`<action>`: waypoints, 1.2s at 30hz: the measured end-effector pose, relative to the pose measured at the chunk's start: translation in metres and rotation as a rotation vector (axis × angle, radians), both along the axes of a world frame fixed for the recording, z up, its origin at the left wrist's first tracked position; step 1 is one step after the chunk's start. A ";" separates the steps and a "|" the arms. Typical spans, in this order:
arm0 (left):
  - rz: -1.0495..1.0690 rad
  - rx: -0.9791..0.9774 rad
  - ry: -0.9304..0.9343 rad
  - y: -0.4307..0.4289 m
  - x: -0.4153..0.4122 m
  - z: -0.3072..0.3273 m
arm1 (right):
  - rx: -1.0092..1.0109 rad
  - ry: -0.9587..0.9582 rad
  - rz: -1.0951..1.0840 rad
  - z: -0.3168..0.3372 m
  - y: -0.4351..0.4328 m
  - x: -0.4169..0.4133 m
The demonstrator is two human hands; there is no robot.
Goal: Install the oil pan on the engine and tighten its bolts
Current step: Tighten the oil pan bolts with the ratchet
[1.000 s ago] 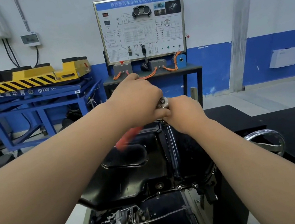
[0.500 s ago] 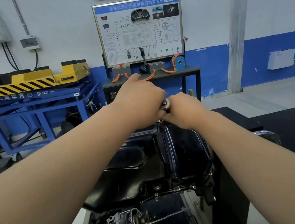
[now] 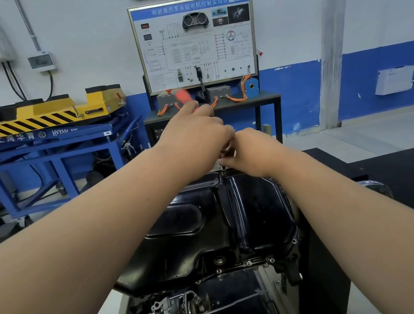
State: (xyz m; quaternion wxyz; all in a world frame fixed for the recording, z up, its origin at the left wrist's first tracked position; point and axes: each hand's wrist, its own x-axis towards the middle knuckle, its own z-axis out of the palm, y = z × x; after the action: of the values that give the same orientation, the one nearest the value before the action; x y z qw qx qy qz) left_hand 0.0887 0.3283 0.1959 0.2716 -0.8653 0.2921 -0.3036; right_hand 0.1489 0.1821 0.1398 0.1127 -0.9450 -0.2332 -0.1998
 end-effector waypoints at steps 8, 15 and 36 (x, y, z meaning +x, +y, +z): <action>0.136 -0.097 0.087 -0.001 -0.003 0.001 | 0.005 -0.067 -0.053 -0.002 0.006 0.001; -0.040 0.061 -0.057 0.006 0.001 0.000 | -0.047 -0.058 0.008 -0.003 0.008 -0.001; 0.061 0.033 0.004 -0.004 -0.004 -0.002 | -0.006 -0.070 -0.135 -0.010 0.007 -0.006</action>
State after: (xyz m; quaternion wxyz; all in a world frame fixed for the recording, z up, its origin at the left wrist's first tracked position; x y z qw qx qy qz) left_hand 0.0846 0.3239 0.1940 0.2943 -0.8698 0.2709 -0.2887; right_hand 0.1428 0.1892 0.1294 0.0879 -0.9512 -0.1736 -0.2394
